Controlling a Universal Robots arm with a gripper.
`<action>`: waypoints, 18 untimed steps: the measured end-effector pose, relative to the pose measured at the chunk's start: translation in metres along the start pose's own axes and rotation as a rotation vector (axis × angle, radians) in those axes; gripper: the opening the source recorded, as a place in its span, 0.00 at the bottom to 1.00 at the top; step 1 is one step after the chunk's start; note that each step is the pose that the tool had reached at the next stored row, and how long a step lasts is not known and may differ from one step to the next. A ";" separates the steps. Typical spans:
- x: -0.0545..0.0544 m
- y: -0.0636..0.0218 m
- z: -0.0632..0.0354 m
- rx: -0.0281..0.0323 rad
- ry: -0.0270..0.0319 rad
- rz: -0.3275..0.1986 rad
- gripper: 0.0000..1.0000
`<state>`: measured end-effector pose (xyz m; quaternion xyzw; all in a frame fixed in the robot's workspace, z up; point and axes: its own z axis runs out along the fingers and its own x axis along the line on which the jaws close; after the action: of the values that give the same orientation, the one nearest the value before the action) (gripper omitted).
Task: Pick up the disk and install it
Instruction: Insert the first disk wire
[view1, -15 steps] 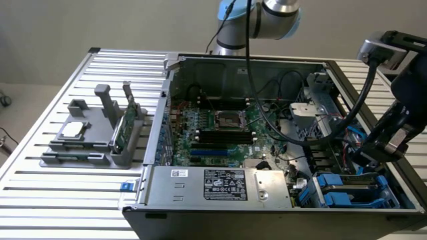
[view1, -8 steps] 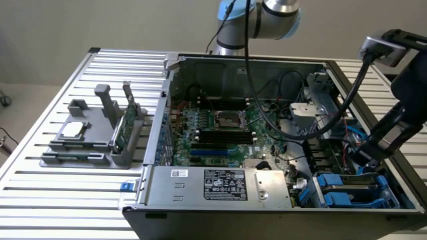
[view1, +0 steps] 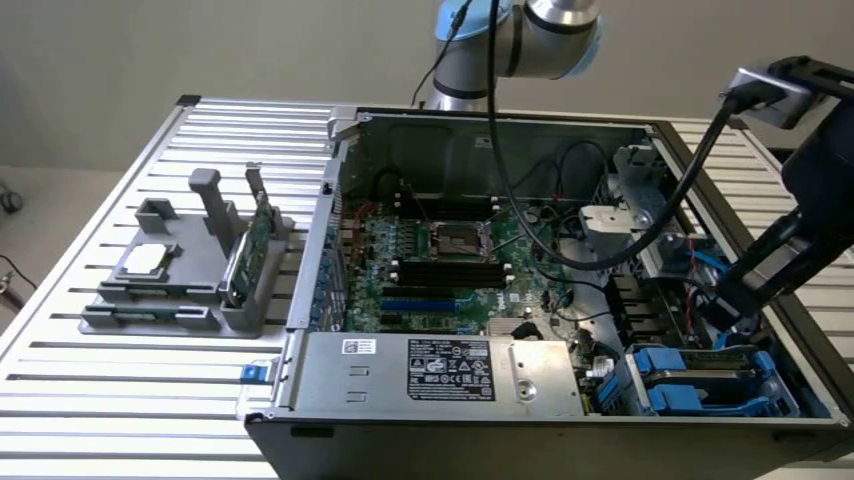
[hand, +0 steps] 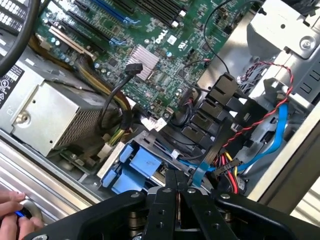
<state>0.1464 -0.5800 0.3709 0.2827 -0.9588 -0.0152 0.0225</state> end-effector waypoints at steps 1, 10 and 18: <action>0.000 0.0000 0.0000 -0.0005 -0.0006 0.014 0.11; 0.000 0.0000 0.0000 -0.0043 -0.0068 0.142 0.11; 0.000 0.0000 0.0000 -0.0081 -0.0123 0.260 0.11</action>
<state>0.1465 -0.5800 0.3709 0.1557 -0.9875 -0.0177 0.0195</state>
